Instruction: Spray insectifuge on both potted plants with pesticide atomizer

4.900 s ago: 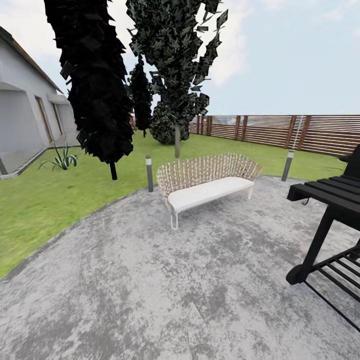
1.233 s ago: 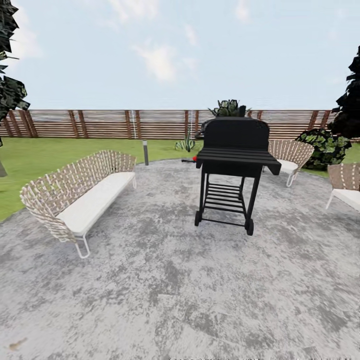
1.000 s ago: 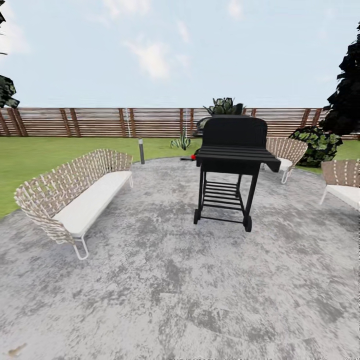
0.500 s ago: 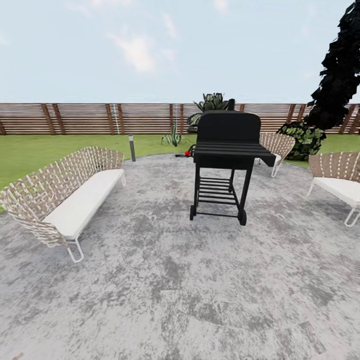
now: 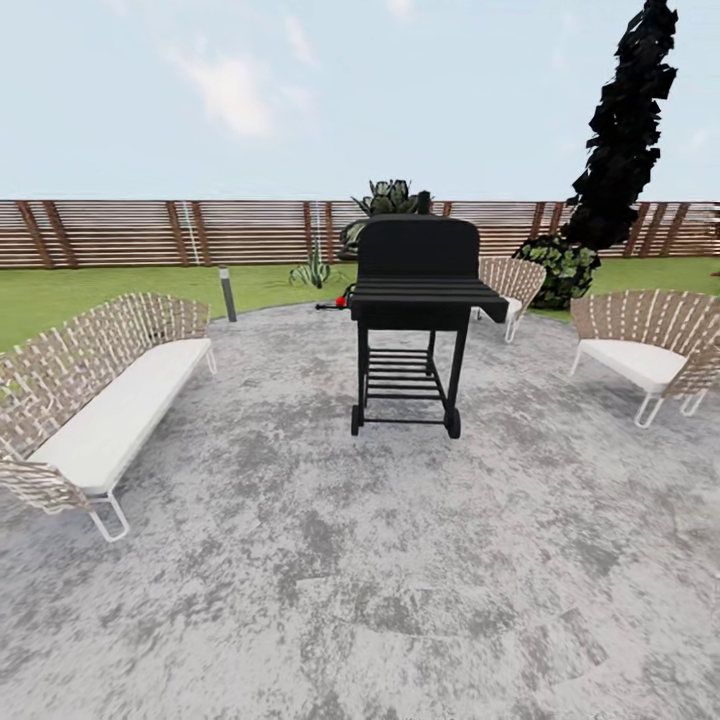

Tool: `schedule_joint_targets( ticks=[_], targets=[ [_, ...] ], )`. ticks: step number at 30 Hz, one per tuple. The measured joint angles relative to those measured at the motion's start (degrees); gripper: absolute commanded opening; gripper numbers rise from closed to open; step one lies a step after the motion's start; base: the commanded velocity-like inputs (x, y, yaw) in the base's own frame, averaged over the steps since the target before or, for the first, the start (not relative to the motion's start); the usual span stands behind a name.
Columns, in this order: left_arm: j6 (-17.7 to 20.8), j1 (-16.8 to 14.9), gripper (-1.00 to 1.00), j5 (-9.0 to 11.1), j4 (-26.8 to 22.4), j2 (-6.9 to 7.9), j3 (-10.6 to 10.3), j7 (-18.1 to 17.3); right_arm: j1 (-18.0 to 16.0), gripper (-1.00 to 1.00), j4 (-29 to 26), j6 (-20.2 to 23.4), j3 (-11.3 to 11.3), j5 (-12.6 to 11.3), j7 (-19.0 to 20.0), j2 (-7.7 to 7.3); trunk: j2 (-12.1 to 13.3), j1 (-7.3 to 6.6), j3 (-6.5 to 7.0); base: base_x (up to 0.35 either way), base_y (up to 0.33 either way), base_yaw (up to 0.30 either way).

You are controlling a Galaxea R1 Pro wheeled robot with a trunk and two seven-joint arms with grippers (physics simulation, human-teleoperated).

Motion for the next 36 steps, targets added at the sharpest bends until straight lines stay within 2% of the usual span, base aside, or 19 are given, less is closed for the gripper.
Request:
schedule_joint_targets(
  ticks=[36],
  targets=[
    [0.00, 0.00, 1.00, 0.00, 0.00, -0.05, -0.27, -0.01, 0.00, 1.00, 0.00, 0.00, 0.00, 0.01, 0.00, 0.03, 0.00, 0.00, -1.53, 0.000, 0.000, -0.266]
  ],
)
